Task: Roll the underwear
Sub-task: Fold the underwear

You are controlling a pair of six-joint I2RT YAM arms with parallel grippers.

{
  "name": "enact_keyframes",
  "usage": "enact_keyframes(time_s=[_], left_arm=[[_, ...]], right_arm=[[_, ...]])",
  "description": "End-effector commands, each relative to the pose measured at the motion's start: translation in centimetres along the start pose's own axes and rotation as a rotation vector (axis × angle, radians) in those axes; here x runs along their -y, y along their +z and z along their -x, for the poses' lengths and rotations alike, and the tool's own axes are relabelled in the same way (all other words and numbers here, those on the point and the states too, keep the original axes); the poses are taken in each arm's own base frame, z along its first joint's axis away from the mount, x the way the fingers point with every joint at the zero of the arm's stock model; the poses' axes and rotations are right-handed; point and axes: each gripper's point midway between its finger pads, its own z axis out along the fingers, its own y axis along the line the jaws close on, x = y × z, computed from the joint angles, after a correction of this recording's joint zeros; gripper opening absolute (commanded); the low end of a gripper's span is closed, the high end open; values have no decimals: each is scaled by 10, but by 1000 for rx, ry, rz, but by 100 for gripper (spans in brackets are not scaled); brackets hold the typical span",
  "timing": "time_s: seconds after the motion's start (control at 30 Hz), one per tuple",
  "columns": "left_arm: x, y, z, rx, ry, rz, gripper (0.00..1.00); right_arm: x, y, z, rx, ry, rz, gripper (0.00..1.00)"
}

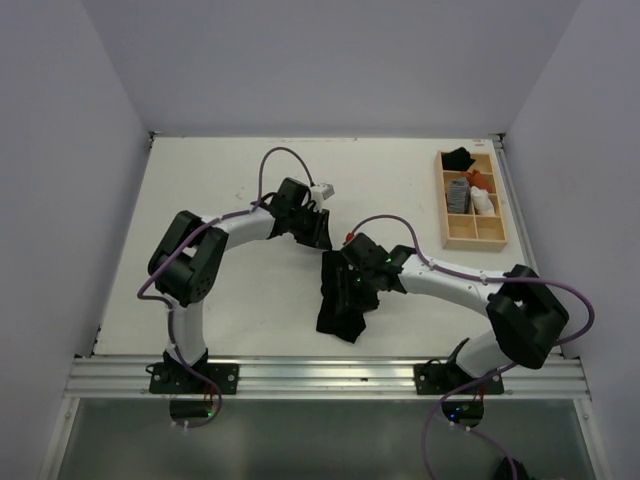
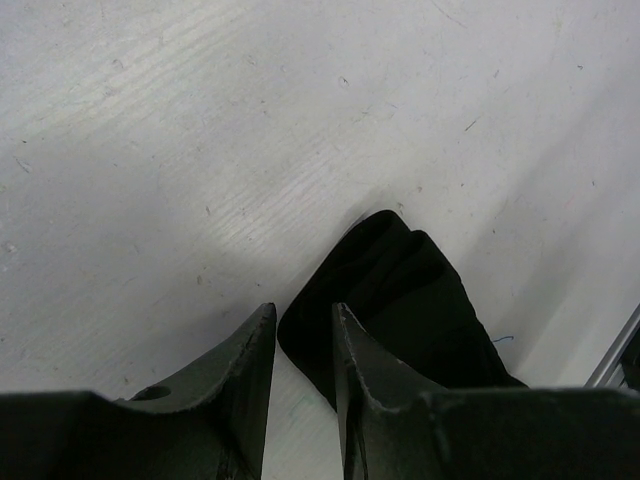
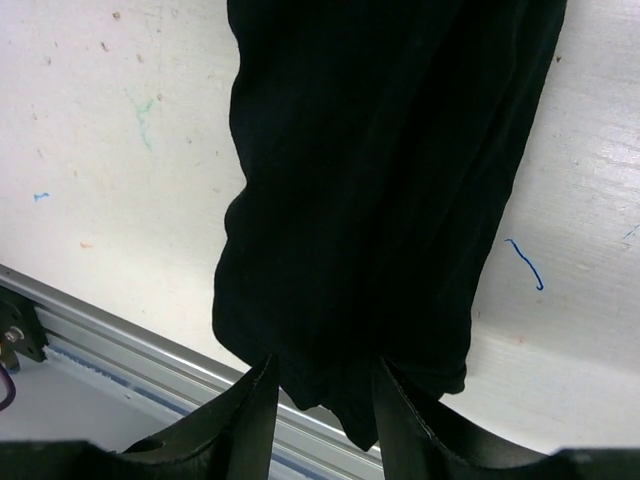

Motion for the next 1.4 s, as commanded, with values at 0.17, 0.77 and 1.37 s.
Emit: enact_keyframes(time_s=[0.17, 0.77, 1.37], left_arm=[[5, -9, 38, 99, 60, 31, 30], [24, -24, 83, 187, 96, 24, 29], [45, 1, 58, 130, 116, -26, 29]], right_arm=[[7, 7, -6, -17, -1, -21, 42], [4, -21, 1, 22, -71, -27, 3], [44, -24, -5, 31, -122, -190, 47]])
